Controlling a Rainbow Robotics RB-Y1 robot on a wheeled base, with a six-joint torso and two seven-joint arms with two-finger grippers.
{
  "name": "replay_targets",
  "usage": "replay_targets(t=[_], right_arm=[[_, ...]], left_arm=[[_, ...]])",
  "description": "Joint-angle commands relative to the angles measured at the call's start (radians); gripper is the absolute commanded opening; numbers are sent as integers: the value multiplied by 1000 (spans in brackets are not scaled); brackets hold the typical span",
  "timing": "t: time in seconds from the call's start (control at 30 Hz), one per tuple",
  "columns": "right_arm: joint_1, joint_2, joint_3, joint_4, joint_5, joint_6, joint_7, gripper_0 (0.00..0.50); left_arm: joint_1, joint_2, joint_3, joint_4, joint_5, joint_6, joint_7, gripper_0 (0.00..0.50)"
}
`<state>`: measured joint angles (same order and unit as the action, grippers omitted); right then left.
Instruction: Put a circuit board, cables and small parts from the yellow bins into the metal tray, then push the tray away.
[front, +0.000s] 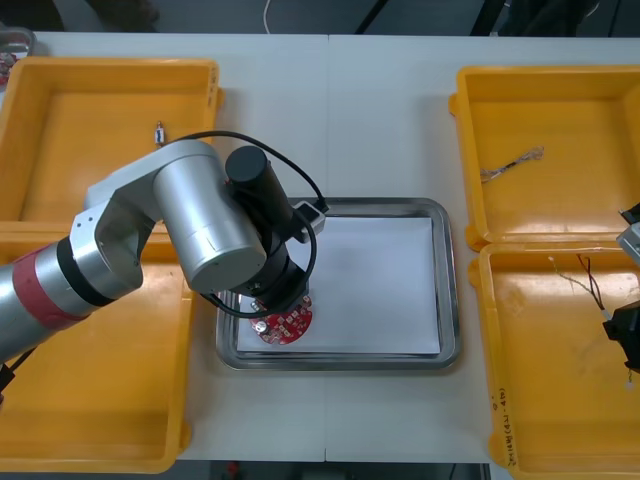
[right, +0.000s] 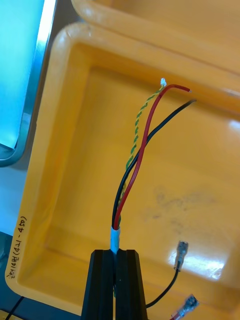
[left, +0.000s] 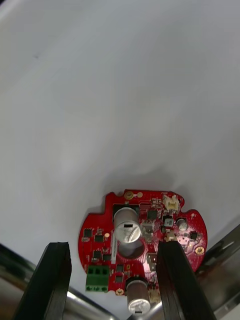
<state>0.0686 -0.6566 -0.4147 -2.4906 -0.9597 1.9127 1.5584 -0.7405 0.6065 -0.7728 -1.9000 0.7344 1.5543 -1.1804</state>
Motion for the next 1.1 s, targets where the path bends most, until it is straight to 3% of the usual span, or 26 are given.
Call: replay_targets(t=[0.03,0.17,0.47,0.8,1.1], right_arm=[[-32,-90,-78,-31,-83,7,19,0],[-39,-144,-122,-31,-157,7,25,0],[-122,-202,-133,-31,-258,7,25,0],[-270,-230,-32,-8,-364,7,29,0],[-423,-264,108,-1,-390,7,40,0]], left_arm=[[-39,-24,145,-68,48,107,105,500],[-39,-22,247,-76,66,201,111,500],[-37,-14,425,-76,33,366,125,500],[-39,-14,610,16,-21,366,148,500],[-39,-7,687,124,-87,366,160,500]])
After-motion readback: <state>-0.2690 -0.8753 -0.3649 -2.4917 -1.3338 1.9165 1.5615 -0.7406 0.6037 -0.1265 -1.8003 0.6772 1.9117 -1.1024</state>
